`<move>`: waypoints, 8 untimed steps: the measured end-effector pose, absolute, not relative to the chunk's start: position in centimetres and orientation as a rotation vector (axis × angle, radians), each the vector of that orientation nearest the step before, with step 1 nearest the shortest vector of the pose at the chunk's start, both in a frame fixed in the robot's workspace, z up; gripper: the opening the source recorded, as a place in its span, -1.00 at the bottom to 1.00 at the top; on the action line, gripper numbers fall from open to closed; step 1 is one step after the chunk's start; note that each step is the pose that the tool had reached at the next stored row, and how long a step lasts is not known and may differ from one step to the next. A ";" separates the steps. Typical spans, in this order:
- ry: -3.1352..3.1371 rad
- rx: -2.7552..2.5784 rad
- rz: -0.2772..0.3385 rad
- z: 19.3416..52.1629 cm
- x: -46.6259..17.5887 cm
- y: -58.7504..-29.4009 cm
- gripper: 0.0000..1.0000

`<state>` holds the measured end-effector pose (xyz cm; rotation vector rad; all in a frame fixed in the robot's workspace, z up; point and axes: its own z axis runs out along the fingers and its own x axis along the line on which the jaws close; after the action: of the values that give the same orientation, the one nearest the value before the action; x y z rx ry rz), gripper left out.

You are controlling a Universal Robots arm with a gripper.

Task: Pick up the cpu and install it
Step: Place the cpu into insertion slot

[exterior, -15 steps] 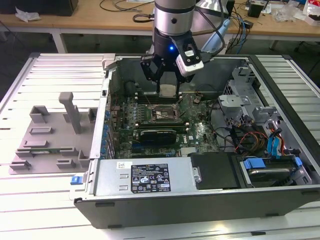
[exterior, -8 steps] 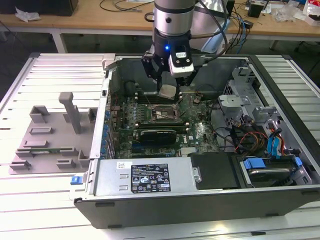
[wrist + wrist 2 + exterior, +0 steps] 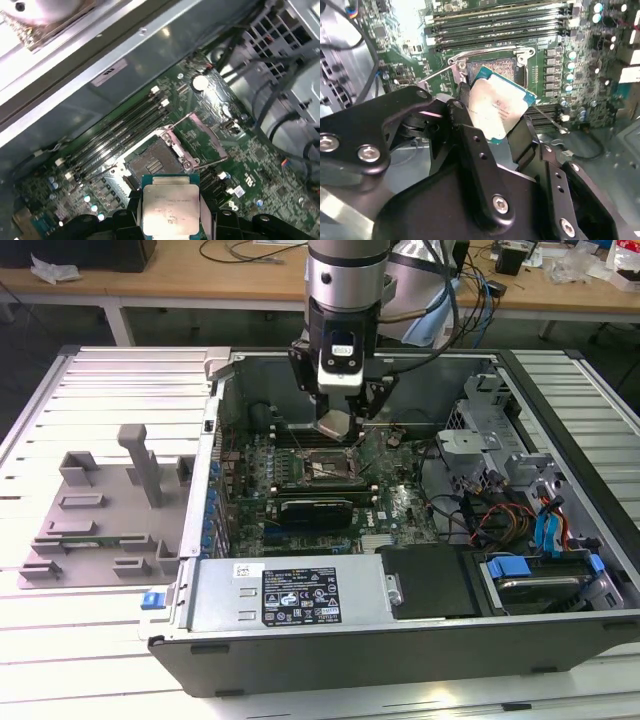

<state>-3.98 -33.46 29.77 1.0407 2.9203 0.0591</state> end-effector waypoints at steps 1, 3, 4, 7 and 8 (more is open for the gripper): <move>2.904 1.084 0.058 29.8 -4.0 -33.5 0.09; 2.878 1.150 0.057 29.8 -4.0 -33.5 0.09; 2.861 1.188 0.056 29.7 -4.0 -33.5 0.09; 2.792 1.340 0.052 29.7 -4.0 -33.5 0.09; 2.751 1.419 0.050 29.7 -4.0 -33.5 0.09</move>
<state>-3.98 -33.46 29.70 1.4195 2.7510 0.0500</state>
